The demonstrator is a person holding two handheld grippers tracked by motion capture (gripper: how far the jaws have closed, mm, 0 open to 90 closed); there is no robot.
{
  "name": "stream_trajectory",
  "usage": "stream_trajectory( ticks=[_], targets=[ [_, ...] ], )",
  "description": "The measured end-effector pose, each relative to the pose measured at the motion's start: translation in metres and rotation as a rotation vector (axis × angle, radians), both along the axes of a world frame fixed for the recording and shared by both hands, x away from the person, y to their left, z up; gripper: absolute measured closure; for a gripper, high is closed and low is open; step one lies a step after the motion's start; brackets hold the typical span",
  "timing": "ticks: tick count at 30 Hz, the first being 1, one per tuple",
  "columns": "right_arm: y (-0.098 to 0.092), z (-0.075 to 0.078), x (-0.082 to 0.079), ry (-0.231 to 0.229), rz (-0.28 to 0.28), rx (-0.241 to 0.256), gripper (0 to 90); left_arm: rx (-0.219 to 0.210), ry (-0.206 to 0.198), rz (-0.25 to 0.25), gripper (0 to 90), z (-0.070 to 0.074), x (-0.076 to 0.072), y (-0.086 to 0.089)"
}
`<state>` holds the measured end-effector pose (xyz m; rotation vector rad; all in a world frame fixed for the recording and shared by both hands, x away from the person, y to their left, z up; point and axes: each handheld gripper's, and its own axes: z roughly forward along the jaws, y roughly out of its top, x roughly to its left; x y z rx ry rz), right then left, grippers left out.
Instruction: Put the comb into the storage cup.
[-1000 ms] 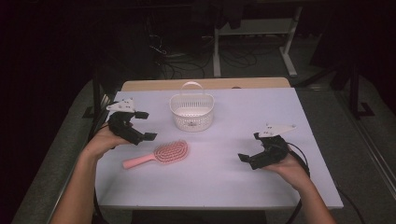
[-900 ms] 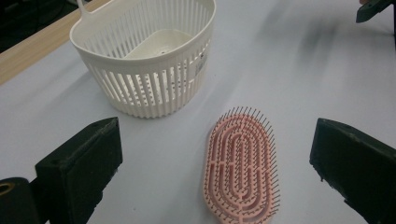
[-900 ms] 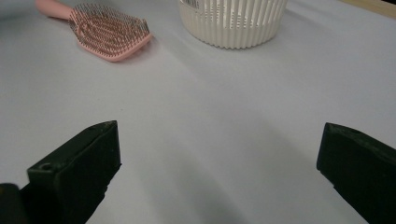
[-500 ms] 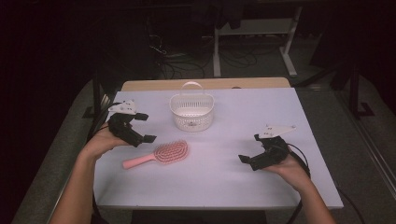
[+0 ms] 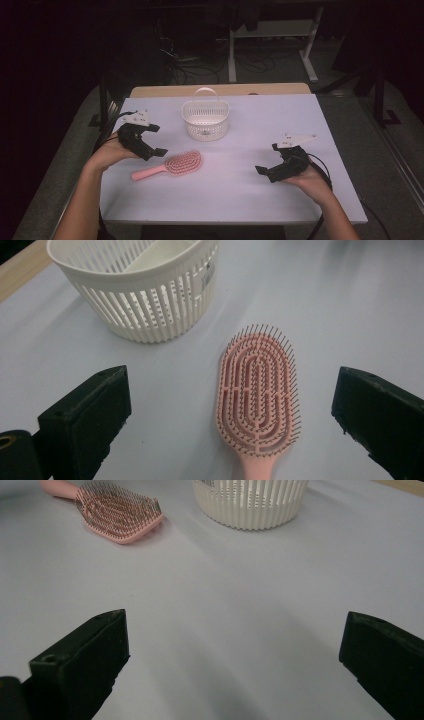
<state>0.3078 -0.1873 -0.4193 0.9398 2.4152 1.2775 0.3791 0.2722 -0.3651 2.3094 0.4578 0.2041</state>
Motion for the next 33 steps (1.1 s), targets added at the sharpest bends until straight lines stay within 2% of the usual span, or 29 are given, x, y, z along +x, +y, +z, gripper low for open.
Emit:
stream_trajectory(
  ticks=[15, 20, 33],
  targets=[
    [-0.0014, 0.0013, -0.0005, -0.002, -0.002, 0.010, 0.0, 0.064, 0.014, -0.011, 2.3, -0.0035, -0.0018, -0.0009],
    [-0.0011, 0.0011, -0.0008, -0.002, -0.002, 0.006, 0.0, 0.105, 0.015, -0.012, 2.4, -0.0058, -0.0023, -0.0027],
    [-0.0012, 0.0014, -0.0006, -0.004, -0.003, 0.007, 0.0, 0.175, 0.031, -0.039, 2.4, -0.0102, -0.0043, -0.0050]
  ],
)
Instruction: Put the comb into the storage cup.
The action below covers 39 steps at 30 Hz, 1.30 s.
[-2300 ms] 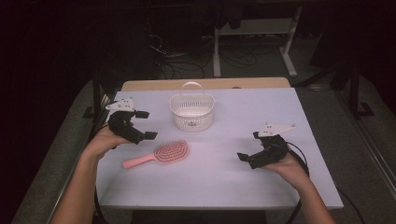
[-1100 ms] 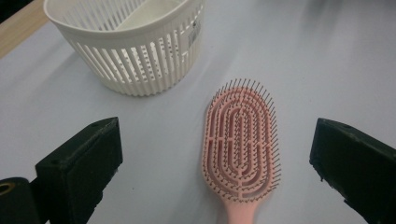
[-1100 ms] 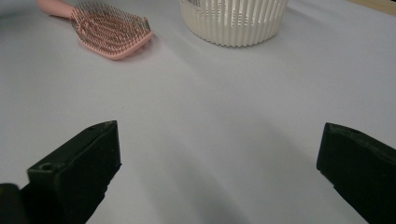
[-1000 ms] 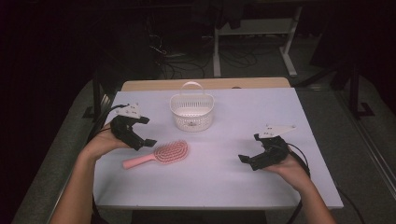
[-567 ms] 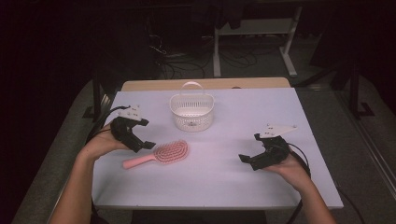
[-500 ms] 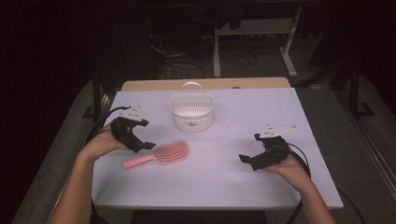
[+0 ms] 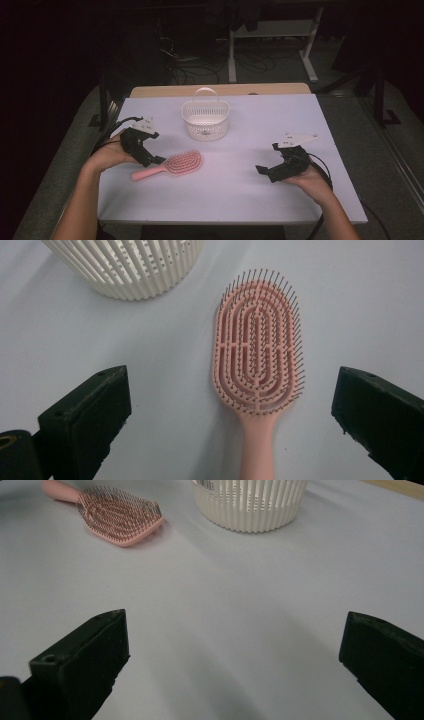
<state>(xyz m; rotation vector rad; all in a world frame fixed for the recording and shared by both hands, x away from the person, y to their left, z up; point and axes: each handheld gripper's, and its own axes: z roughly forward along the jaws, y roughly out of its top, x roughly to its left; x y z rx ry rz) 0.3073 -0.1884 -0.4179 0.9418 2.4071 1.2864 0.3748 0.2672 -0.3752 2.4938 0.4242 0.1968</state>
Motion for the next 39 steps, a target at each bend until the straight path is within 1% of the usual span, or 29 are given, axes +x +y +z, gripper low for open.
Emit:
stream_trajectory(
  ticks=[7, 13, 24, 26, 34, 39],
  targets=[
    [0.000, 0.000, 0.000, -0.001, 0.001, 0.000, 0.0, 0.037, 0.001, 0.002, 2.4, -0.003, 0.000, 0.000],
    [0.000, 0.000, 0.000, -0.001, -0.001, -0.001, 0.0, 0.078, 0.007, -0.007, 2.4, -0.006, -0.001, -0.001],
    [0.000, 0.001, 0.000, -0.003, 0.000, -0.002, 0.0, 0.121, 0.021, -0.014, 2.5, -0.011, -0.002, -0.002],
    [0.000, 0.001, 0.000, -0.003, 0.000, -0.001, 0.0, 0.128, 0.016, -0.018, 5.1, -0.012, -0.003, -0.002],
    [0.000, 0.001, 0.000, -0.003, -0.001, -0.002, 0.0, 0.159, 0.024, -0.013, 7.1, -0.016, -0.003, -0.003],
    [0.000, 0.002, 0.000, -0.004, -0.001, -0.003, 0.0, 0.182, 0.037, -0.021, 13.9, -0.018, -0.003, -0.003]
  ],
)
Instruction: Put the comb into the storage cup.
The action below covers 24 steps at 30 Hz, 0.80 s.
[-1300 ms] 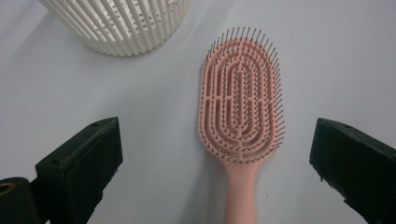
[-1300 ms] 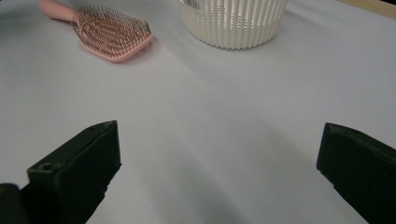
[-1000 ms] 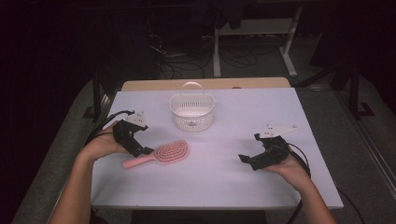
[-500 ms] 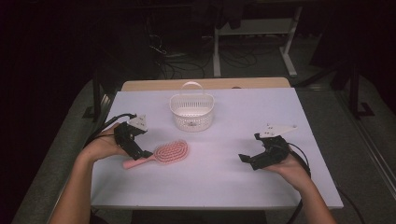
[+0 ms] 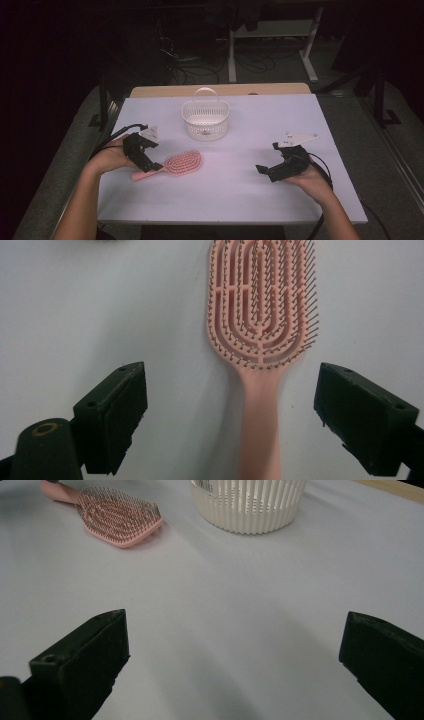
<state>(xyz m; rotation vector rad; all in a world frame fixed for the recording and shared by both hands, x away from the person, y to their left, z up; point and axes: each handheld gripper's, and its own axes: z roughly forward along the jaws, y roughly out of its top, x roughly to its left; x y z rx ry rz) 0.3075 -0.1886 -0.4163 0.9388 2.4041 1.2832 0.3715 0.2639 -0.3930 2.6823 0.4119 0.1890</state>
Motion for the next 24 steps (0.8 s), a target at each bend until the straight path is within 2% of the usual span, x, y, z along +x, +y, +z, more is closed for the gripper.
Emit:
stream_trajectory(
  ticks=[16, 24],
  targets=[
    [0.000, 0.000, 0.000, 0.001, 0.000, 0.001, 0.0, 0.053, 0.021, 0.002, 16.7, -0.008, -0.001, -0.006],
    [0.001, 0.000, 0.000, 0.002, 0.001, 0.000, 0.0, 0.076, 0.033, 0.004, 23.5, -0.011, -0.003, -0.008]
  ],
)
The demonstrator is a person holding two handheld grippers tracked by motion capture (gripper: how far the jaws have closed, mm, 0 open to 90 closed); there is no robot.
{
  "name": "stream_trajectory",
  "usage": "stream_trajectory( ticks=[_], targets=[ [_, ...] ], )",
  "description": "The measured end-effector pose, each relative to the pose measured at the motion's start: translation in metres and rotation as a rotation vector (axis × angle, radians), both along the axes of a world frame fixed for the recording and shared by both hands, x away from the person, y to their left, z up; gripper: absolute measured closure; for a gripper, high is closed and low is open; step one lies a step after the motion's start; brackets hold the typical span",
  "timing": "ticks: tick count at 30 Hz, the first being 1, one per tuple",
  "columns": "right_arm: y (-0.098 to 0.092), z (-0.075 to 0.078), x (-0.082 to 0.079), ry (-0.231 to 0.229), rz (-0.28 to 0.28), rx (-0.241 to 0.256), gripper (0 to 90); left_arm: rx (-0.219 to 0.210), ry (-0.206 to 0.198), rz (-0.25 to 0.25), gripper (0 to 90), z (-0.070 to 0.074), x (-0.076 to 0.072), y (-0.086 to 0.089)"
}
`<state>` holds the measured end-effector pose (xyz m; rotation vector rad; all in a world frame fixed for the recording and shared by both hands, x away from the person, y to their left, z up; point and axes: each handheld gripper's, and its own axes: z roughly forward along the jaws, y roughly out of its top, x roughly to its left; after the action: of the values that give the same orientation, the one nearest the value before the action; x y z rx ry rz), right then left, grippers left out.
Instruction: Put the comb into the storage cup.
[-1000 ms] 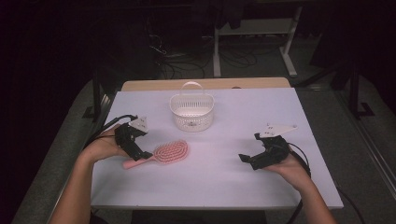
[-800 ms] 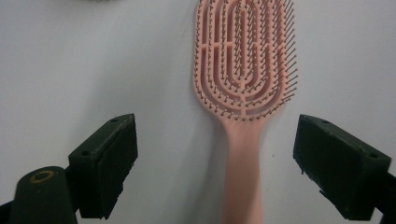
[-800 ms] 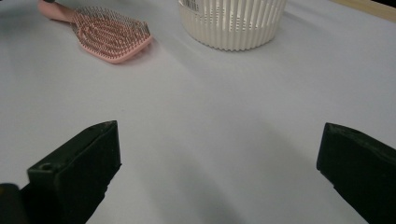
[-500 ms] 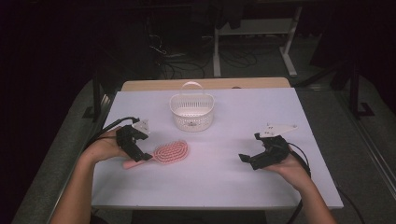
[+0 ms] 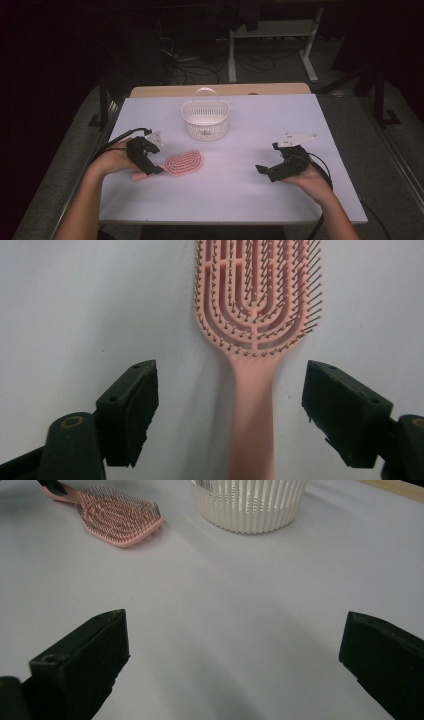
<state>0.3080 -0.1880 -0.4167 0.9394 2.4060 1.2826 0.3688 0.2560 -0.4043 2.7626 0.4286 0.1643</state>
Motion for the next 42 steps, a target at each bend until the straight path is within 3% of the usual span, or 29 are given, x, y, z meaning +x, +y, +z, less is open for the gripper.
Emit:
stream_trajectory(
  ticks=[8, 22, 42],
  targets=[
    [0.000, 0.000, 0.000, 0.000, 0.001, 0.001, 0.0, 0.011, 0.013, 0.000, 30.4, -0.003, -0.002, -0.002],
    [0.000, 0.000, 0.000, 0.002, 0.000, 0.000, 0.0, 0.071, 0.024, 0.000, 37.0, -0.011, -0.003, -0.009],
    [0.000, 0.000, 0.000, 0.002, 0.002, -0.002, 0.0, 0.100, 0.047, -0.028, 50.6, -0.016, -0.005, -0.014]
  ],
)
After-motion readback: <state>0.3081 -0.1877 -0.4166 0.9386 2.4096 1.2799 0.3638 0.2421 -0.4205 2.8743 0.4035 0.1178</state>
